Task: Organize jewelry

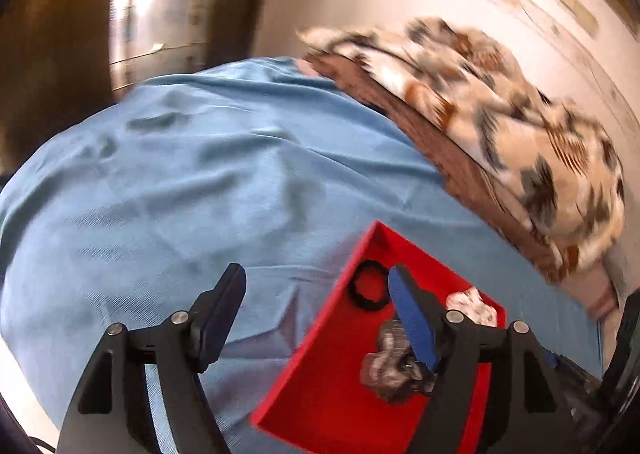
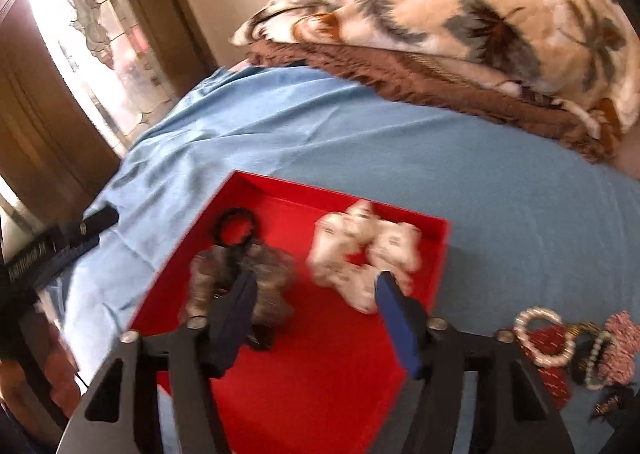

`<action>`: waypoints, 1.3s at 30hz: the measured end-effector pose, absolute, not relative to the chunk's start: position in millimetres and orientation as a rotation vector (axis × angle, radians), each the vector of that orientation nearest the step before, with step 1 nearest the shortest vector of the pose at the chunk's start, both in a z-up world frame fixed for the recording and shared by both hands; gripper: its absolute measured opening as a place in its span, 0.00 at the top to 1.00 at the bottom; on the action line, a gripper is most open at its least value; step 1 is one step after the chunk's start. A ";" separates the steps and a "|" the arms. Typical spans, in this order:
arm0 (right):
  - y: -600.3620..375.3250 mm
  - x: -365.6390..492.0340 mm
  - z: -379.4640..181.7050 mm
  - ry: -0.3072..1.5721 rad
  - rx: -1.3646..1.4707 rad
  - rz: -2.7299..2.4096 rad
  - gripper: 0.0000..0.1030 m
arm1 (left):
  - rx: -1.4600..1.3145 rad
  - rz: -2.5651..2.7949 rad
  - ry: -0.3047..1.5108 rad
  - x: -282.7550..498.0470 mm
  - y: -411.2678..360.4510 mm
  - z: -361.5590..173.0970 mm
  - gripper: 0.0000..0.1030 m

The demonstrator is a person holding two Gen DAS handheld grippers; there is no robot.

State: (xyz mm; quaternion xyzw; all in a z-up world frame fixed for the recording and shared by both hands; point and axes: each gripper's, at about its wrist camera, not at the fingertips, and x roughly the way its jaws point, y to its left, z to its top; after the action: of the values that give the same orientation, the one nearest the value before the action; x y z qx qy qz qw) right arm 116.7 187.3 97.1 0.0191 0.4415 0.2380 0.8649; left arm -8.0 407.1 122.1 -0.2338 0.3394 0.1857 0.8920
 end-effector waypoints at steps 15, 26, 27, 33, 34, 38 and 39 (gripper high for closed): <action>328.1 188.5 42.5 1.121 -0.213 0.549 0.74 | -0.659 0.426 0.622 -44.4 464.4 97.3 0.29; 295.5 166.7 104.6 0.963 -0.175 0.510 0.91 | -0.635 0.319 0.650 -37.2 445.2 100.5 0.29; 288.3 163.3 115.1 0.945 -0.164 0.510 0.91 | -0.619 0.298 0.667 -33.5 438.7 100.2 0.29; 199.3 110.7 162.9 0.861 -0.114 0.476 0.91 | -0.503 0.170 0.763 -16.5 390.0 99.1 0.29; 186.4 101.9 164.0 0.856 -0.116 0.466 0.91 | -0.482 0.152 0.788 -12.0 380.7 97.9 0.29; 124.2 59.8 154.9 0.864 -0.095 0.408 0.91 | -0.384 0.128 0.895 11.0 348.8 85.7 0.29; 106.5 51.4 150.2 0.873 -0.077 0.391 0.91 | -0.348 0.138 0.926 18.3 340.7 80.7 0.29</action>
State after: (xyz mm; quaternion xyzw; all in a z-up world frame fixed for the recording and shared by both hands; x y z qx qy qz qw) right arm 51.4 106.5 150.2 -0.0371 0.4198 0.1883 0.8871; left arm 18.3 340.7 80.7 -0.1667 0.4441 0.0662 0.8779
